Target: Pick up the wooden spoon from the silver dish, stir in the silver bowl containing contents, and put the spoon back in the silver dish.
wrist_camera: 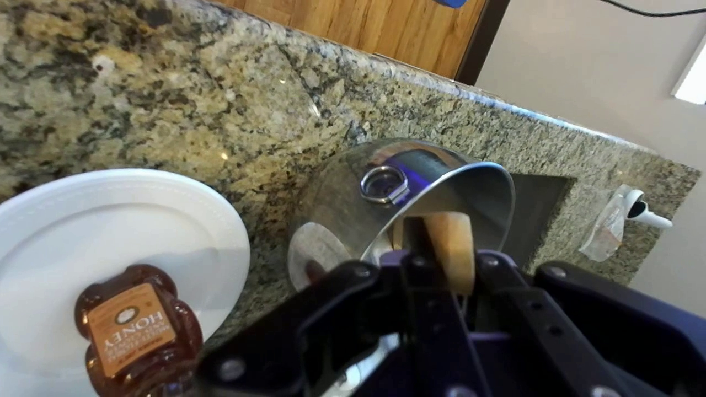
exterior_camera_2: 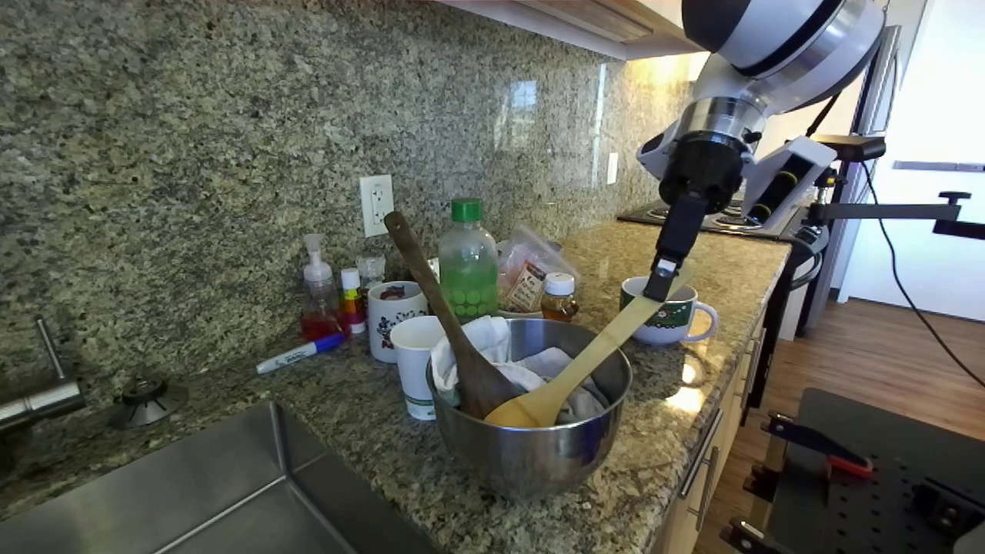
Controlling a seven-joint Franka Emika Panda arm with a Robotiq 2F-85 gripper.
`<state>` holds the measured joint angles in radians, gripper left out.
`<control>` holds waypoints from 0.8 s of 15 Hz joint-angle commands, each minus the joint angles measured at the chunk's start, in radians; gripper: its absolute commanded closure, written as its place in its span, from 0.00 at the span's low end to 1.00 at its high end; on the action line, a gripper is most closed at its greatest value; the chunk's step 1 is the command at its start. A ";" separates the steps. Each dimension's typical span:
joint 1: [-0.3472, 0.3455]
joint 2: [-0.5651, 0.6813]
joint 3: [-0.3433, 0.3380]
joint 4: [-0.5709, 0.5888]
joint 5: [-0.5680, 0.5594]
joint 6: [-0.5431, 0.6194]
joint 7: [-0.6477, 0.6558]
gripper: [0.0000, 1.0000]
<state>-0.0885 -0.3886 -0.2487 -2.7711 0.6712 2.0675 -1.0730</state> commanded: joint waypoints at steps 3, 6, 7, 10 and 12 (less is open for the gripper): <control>0.010 -0.110 0.066 -0.012 -0.039 -0.018 0.078 0.94; 0.019 -0.170 0.109 -0.004 -0.104 -0.023 0.168 0.94; 0.026 -0.180 0.119 0.007 -0.133 -0.029 0.202 0.94; 0.048 -0.195 0.128 0.066 -0.228 -0.061 0.304 0.94; 0.066 -0.198 0.126 0.111 -0.273 -0.071 0.353 0.94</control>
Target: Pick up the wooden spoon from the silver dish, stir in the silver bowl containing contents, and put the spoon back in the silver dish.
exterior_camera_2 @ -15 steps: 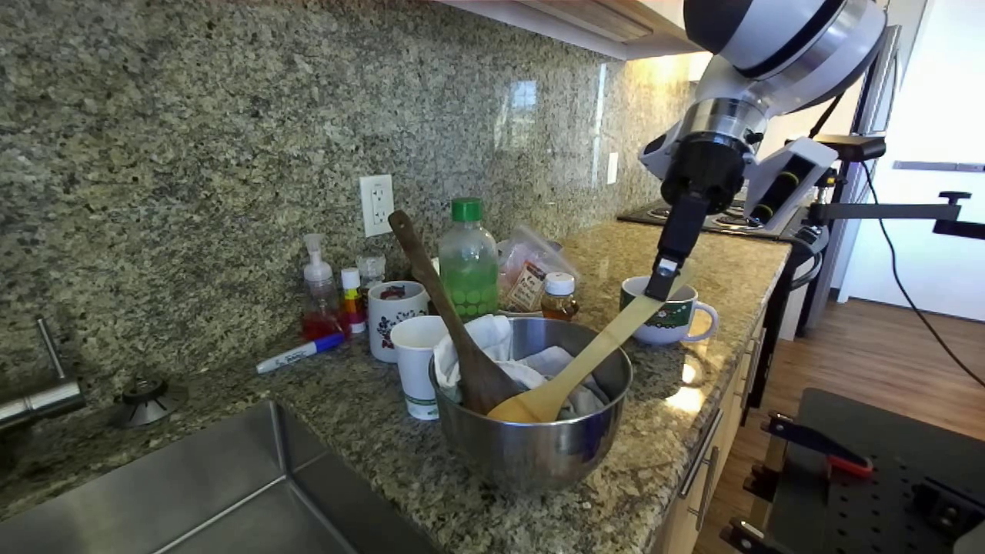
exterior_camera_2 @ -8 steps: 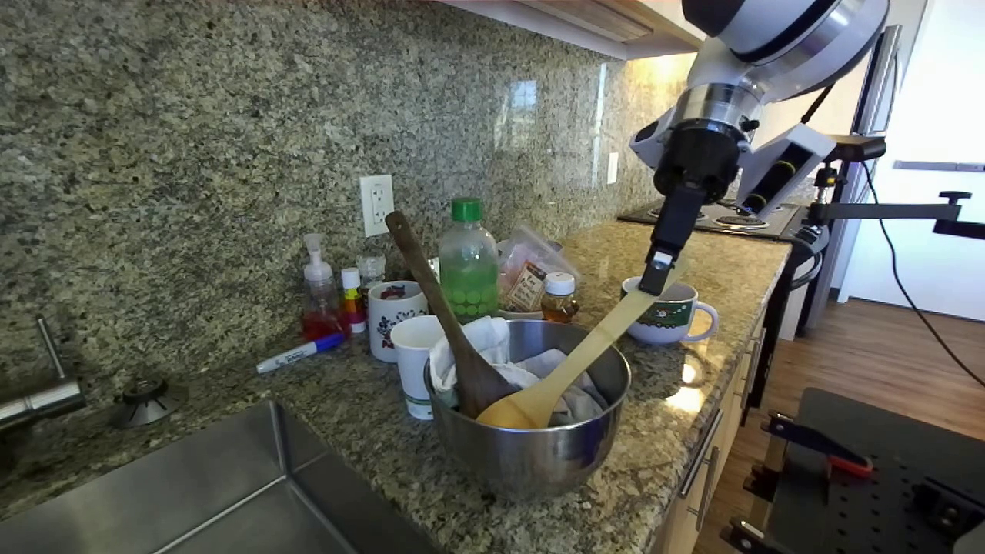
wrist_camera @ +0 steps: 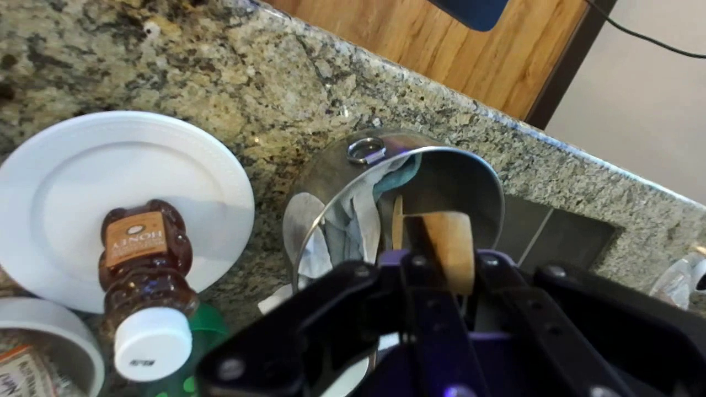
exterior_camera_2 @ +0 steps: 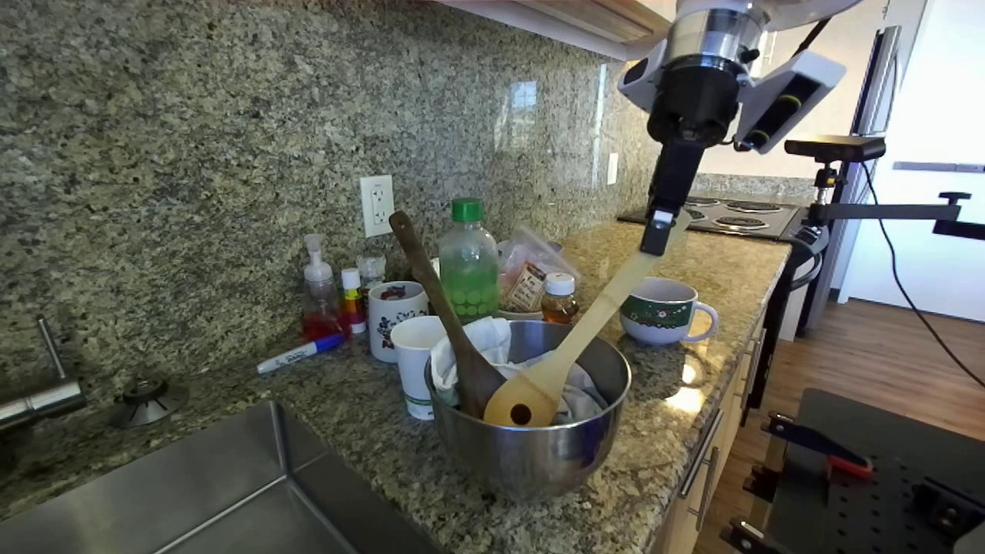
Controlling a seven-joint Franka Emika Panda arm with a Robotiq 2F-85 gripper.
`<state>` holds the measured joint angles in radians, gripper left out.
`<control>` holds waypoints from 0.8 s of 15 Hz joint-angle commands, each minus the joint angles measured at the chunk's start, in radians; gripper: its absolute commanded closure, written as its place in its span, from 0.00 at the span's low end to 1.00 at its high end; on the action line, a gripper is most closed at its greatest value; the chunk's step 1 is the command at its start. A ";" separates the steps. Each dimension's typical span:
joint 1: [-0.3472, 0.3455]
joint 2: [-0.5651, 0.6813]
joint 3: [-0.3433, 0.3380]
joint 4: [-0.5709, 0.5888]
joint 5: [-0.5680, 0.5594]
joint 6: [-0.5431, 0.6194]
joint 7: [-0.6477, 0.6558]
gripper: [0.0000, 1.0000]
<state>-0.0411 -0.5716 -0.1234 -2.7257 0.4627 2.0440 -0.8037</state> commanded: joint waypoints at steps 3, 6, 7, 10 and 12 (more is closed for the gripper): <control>0.036 -0.011 0.000 0.131 -0.111 -0.035 0.144 0.94; 0.037 0.002 -0.006 0.195 -0.159 -0.030 0.198 0.94; 0.035 0.006 -0.007 0.217 -0.175 -0.032 0.218 0.94; 0.035 0.007 -0.010 0.268 -0.226 -0.037 0.278 0.94; 0.038 0.001 -0.015 0.299 -0.251 -0.047 0.310 0.94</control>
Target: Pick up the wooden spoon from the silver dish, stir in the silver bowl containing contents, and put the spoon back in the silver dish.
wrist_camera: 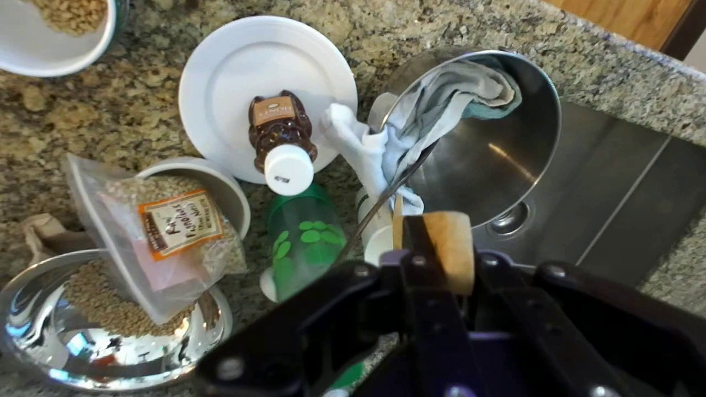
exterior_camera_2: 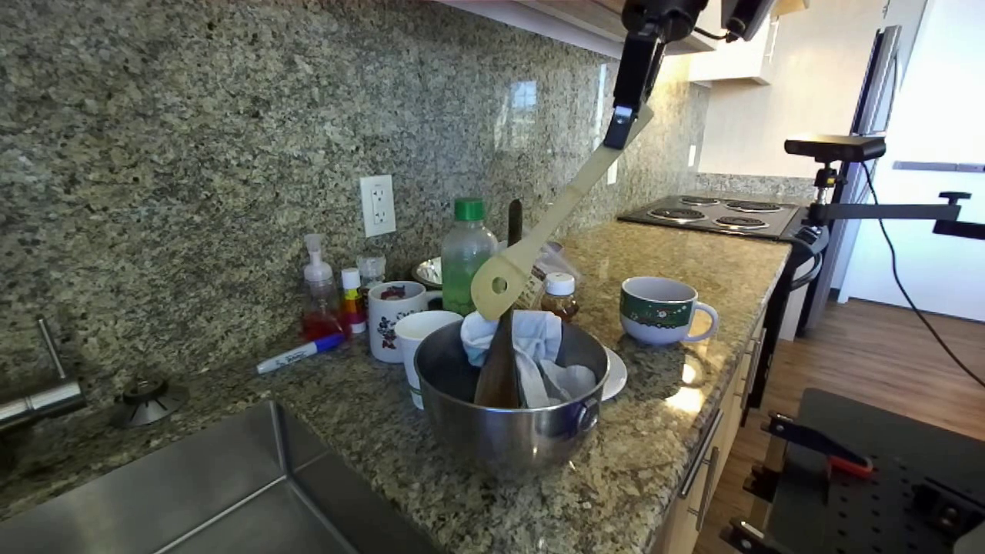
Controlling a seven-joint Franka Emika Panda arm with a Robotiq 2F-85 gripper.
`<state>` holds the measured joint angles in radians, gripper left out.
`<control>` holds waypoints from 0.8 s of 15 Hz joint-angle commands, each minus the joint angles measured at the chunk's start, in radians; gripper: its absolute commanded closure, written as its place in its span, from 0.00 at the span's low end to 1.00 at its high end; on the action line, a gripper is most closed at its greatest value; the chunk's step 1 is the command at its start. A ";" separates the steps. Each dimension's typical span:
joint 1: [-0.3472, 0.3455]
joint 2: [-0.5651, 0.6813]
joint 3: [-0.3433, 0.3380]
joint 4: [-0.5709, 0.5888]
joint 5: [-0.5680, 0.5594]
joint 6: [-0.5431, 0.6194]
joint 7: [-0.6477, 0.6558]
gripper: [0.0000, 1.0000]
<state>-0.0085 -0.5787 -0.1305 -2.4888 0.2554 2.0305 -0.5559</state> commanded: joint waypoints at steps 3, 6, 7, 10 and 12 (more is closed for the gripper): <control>0.004 -0.003 -0.004 0.106 -0.077 -0.038 0.111 0.94; -0.004 0.000 0.001 0.153 -0.115 -0.040 0.161 0.94; -0.006 0.003 0.001 0.168 -0.127 -0.042 0.177 0.94; -0.012 0.010 0.001 0.208 -0.155 -0.045 0.220 0.94; -0.015 0.018 -0.002 0.232 -0.167 -0.045 0.241 0.94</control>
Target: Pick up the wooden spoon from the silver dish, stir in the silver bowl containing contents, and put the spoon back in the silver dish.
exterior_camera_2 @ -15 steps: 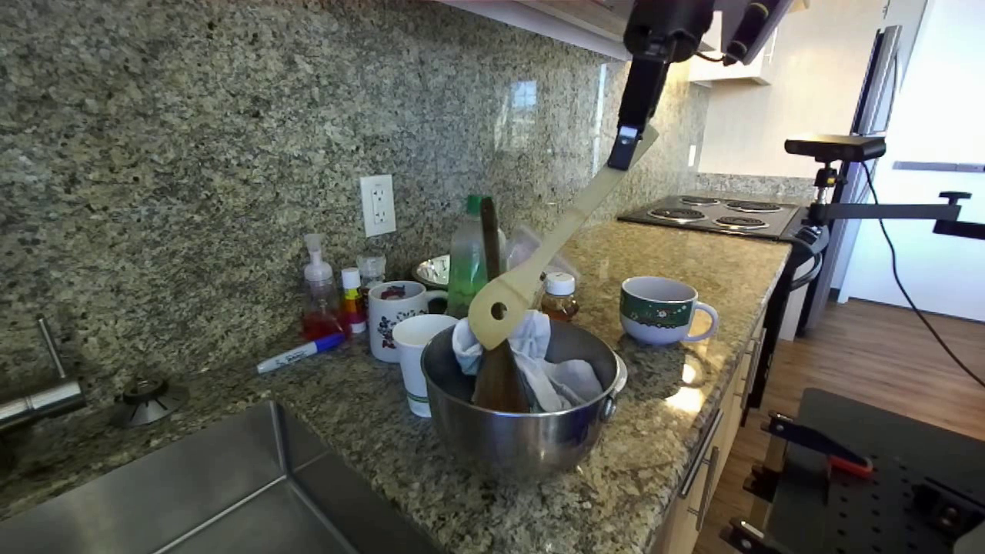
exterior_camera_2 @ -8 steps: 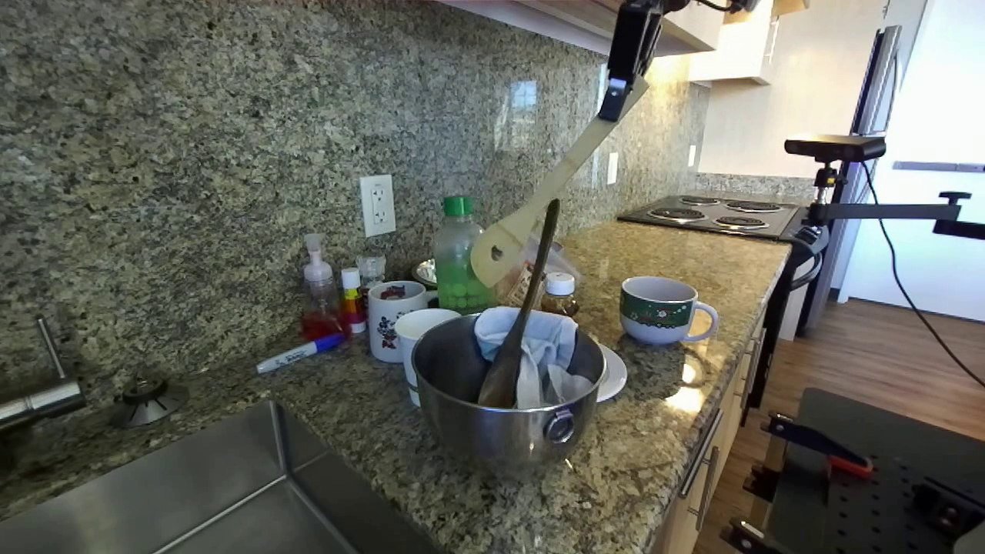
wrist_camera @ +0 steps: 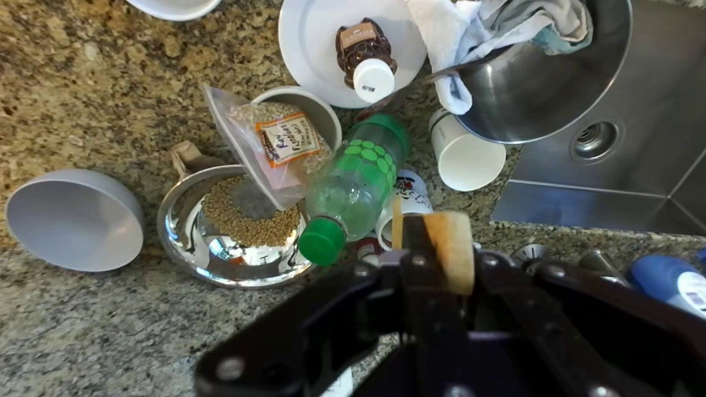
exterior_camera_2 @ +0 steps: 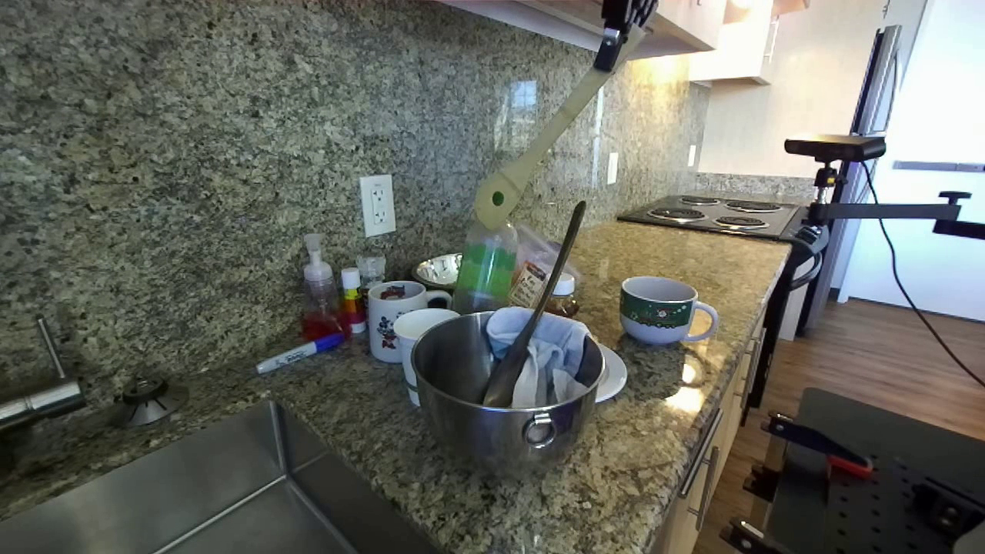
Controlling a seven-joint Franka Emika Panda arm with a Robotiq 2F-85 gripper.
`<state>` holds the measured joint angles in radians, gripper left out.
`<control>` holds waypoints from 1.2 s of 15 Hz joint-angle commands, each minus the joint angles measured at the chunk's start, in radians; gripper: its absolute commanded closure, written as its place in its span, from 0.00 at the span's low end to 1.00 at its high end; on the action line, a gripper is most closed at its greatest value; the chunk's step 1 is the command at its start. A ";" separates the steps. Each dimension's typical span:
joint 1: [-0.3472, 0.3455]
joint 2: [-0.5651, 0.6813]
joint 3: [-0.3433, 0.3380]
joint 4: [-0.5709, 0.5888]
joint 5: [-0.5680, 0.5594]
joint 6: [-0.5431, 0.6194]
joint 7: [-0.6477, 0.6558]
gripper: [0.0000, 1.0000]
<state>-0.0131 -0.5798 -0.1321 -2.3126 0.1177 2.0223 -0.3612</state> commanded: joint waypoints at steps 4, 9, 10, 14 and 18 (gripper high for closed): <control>-0.024 0.032 0.004 0.090 -0.052 -0.005 0.092 0.94; -0.032 0.064 0.011 0.080 -0.084 0.099 0.137 0.94; -0.031 0.081 0.013 0.076 -0.085 0.138 0.144 0.94; -0.028 0.189 0.023 0.096 -0.088 0.278 0.182 0.94; -0.039 0.313 0.050 0.106 -0.130 0.412 0.234 0.94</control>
<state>-0.0317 -0.3597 -0.1116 -2.2424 0.0378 2.3601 -0.1903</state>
